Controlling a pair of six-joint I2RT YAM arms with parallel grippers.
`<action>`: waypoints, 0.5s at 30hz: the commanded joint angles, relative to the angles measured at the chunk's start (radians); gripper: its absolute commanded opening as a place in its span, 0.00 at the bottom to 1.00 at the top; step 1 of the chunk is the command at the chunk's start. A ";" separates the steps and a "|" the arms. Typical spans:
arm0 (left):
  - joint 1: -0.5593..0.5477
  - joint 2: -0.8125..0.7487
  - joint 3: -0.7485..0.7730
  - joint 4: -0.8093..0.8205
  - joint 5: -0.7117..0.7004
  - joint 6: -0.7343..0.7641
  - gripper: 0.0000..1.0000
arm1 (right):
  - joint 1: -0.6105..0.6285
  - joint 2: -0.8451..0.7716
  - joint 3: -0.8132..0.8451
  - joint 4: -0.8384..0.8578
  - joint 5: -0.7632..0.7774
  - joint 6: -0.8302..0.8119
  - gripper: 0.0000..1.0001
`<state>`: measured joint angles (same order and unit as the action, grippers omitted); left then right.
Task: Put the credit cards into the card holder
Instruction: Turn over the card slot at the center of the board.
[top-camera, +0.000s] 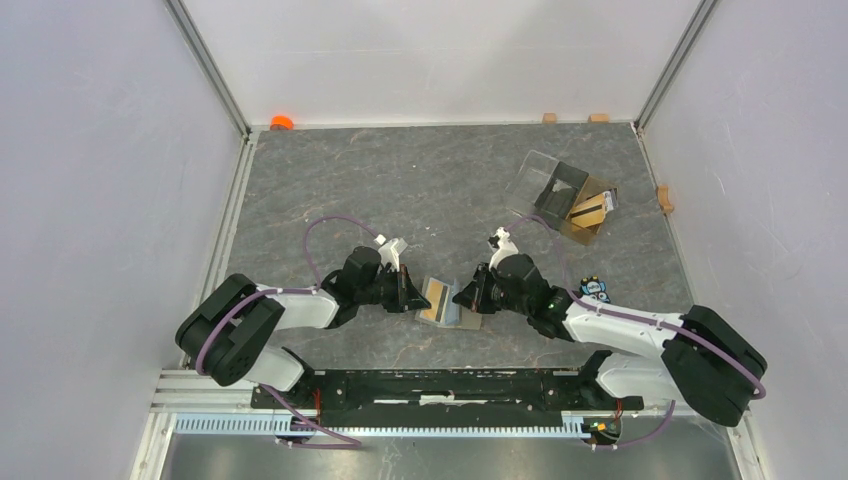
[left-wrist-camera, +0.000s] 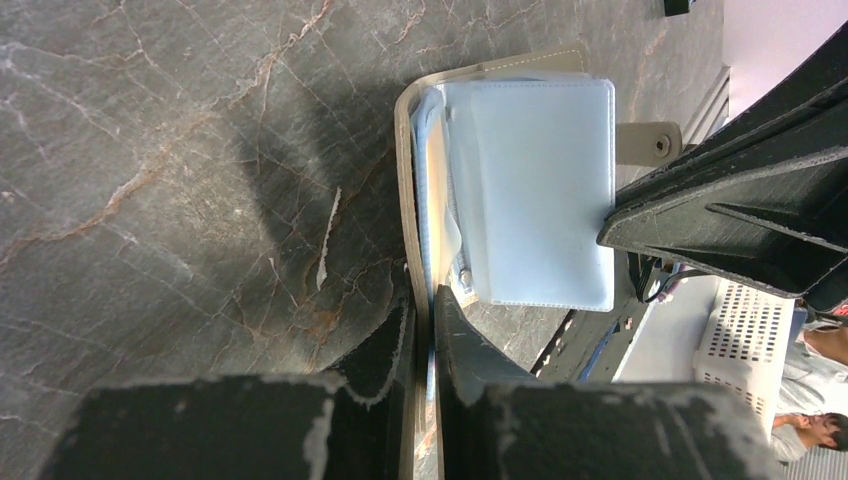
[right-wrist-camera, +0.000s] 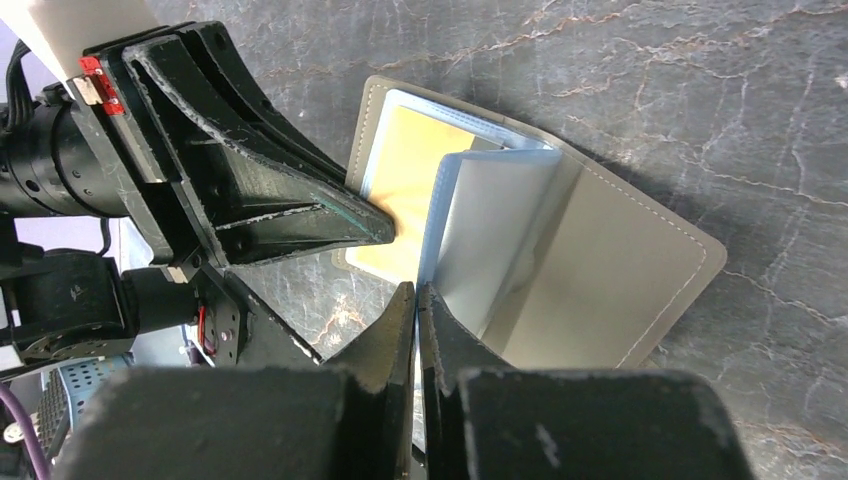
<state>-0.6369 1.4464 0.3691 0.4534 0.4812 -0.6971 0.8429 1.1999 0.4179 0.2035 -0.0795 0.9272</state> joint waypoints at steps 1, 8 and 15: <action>0.000 -0.002 -0.007 0.029 -0.001 -0.005 0.06 | 0.000 0.009 -0.021 0.105 -0.041 -0.002 0.05; -0.001 0.008 -0.003 0.041 0.007 -0.007 0.05 | -0.001 0.034 -0.036 0.148 -0.059 0.005 0.04; -0.001 0.016 -0.001 0.051 0.010 -0.007 0.05 | 0.000 0.071 -0.045 0.215 -0.094 0.016 0.04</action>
<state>-0.6369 1.4467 0.3691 0.4606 0.4835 -0.6971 0.8421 1.2518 0.3832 0.3424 -0.1345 0.9360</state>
